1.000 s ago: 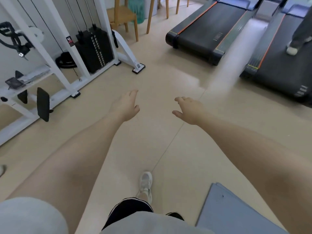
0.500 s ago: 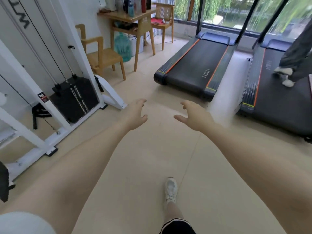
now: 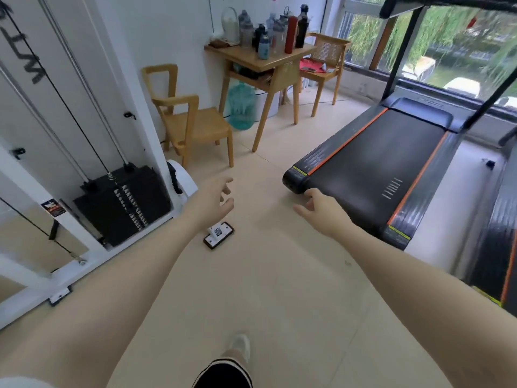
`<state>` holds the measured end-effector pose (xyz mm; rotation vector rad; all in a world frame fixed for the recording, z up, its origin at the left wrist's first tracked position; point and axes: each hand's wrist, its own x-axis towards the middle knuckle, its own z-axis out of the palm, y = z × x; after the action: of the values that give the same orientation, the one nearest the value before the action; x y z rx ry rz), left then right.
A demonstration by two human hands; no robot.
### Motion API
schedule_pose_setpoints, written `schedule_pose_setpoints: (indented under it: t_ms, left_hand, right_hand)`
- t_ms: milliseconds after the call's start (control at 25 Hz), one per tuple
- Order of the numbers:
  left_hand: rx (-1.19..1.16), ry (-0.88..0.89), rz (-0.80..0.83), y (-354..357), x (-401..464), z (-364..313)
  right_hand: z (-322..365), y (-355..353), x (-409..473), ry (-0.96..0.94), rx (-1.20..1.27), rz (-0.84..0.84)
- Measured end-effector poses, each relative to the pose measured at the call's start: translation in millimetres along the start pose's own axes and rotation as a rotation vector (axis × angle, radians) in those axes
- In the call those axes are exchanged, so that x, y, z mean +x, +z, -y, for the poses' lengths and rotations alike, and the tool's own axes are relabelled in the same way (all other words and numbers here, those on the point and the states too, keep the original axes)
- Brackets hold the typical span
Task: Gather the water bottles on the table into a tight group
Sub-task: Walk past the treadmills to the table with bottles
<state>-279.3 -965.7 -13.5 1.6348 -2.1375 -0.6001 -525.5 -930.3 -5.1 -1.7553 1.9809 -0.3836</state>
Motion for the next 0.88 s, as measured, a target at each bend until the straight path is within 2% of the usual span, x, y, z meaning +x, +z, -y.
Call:
schedule_pose_setpoints:
  t_ms: [160,320,520,760,880]
  left_hand:
    - [-0.029,-0.108,-0.028,0.2,122.5,54.7]
    - [-0.023,-0.137,0.060,-15.2,284.0,73.0]
    - [0.003,-0.007,-0.033,-45.6,485.1,44.1]
    - [0.044,0.123,-0.024,-22.9,708.4,24.8]
    - [0.019,0.083,-0.036,-20.9,831.0,32.9]
  right_hand:
    - [7.9,10.8,144.7,-0.094,-0.036,0.069]
    - [31.0,-26.1,311.8,-0.108,-0.086,0.120]
    - [33.6,-89.0,486.3,-0.086,-0.043,0.072]
    - [-4.8,-129.9,692.2,-0.012,-0.014,0.055]
    - [-12.8,-162.6,808.0,-0.016,-0.048,0.046]
